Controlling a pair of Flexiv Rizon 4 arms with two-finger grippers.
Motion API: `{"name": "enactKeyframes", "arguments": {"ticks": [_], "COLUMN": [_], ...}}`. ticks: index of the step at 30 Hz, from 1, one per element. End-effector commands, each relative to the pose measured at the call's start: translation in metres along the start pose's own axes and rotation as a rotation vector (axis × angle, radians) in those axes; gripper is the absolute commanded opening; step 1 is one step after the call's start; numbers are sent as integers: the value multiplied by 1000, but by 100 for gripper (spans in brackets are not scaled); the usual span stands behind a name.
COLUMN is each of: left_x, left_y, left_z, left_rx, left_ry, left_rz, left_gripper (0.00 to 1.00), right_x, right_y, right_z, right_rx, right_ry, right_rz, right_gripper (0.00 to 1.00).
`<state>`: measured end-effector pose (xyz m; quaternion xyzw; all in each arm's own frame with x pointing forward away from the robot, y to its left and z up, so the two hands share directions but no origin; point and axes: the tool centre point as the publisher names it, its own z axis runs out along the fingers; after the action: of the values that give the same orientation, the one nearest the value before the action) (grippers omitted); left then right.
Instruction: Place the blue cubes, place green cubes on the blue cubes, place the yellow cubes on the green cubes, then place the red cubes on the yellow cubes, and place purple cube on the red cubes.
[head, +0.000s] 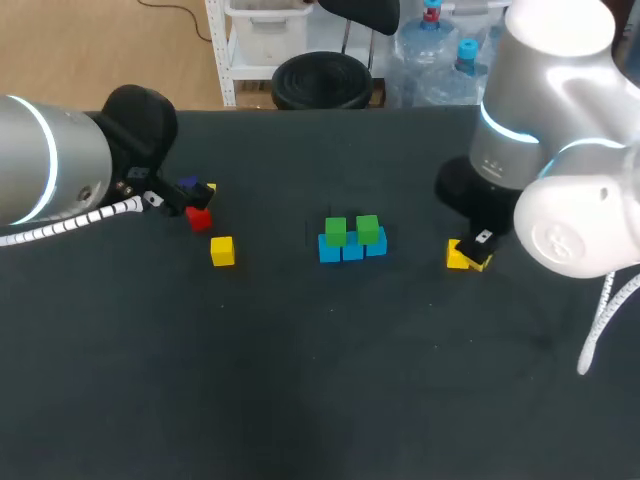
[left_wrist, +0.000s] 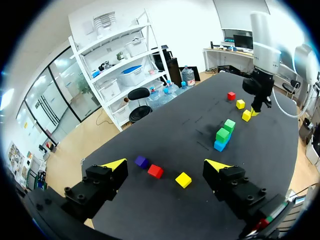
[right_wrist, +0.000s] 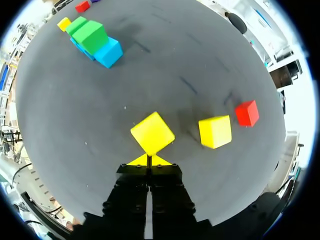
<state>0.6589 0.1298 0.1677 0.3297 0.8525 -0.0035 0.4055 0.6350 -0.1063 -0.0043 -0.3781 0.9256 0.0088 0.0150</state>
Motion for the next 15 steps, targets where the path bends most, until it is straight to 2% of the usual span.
{"name": "enactKeyframes", "arguments": {"ticks": [1,7,15], "left_x": [1,1,1], "left_y": [-1,-1,-1], "left_z": [1,1,1], "left_rx": [-3,-3,-3], "left_ry": [-3,-3,-3], "left_rz": [-2,-2,-2], "left_gripper": [100,100,100], "right_x": [0,-2,-2], "right_y": [-3,1,9], "right_z": [-3,-6,-17], "right_rx": [-24,-25,-17], "right_ry": [3,39,18], "right_rz": [30,67,75], "right_gripper": [100,100,100]}}
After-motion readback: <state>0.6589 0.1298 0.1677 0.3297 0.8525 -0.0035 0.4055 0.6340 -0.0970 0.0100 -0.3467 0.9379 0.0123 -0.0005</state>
